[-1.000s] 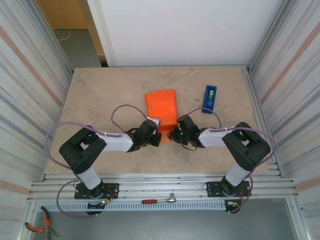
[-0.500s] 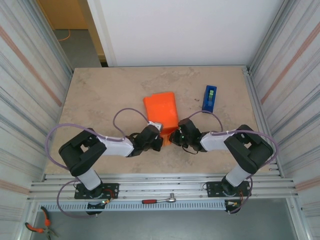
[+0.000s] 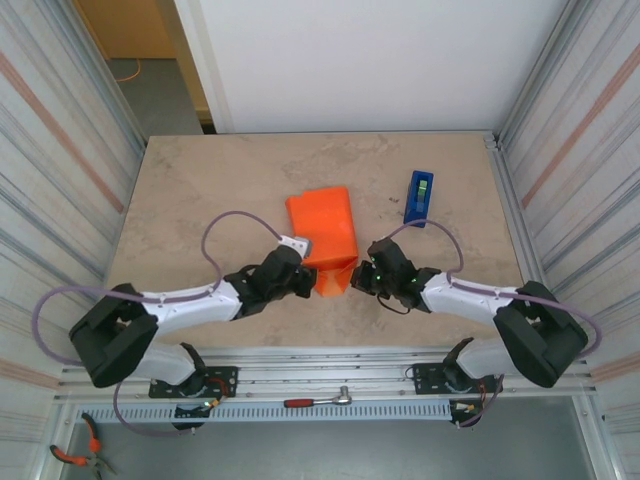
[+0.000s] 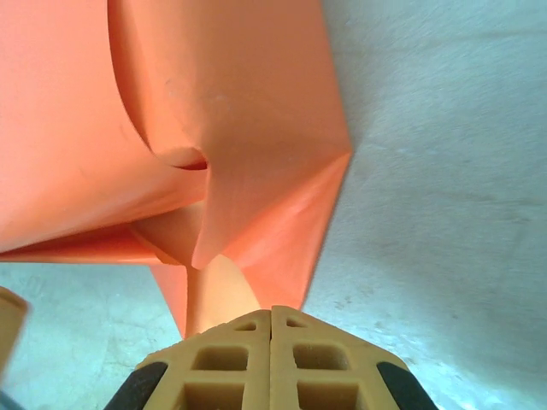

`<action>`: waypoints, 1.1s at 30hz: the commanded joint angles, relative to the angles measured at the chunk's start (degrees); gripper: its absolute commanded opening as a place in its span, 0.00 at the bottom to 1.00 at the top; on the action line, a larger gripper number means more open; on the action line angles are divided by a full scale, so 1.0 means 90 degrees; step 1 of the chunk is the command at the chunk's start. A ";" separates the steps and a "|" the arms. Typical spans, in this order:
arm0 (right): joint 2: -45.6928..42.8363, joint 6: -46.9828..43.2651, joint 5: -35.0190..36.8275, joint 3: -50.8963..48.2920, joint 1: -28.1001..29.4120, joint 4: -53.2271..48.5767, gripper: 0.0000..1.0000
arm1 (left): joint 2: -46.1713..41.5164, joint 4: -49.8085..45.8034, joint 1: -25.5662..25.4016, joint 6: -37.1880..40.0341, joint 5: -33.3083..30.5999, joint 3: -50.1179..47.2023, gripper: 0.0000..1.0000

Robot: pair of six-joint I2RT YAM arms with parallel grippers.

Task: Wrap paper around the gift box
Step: Move the gift box to the center of the table, then fifth fold the wrapping paper around the gift box.

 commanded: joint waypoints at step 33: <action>0.1764 -0.0701 -0.0674 0.1141 -0.0160 0.0286 0.00 | 0.1542 0.0404 -0.0066 0.0213 0.0036 0.0655 0.01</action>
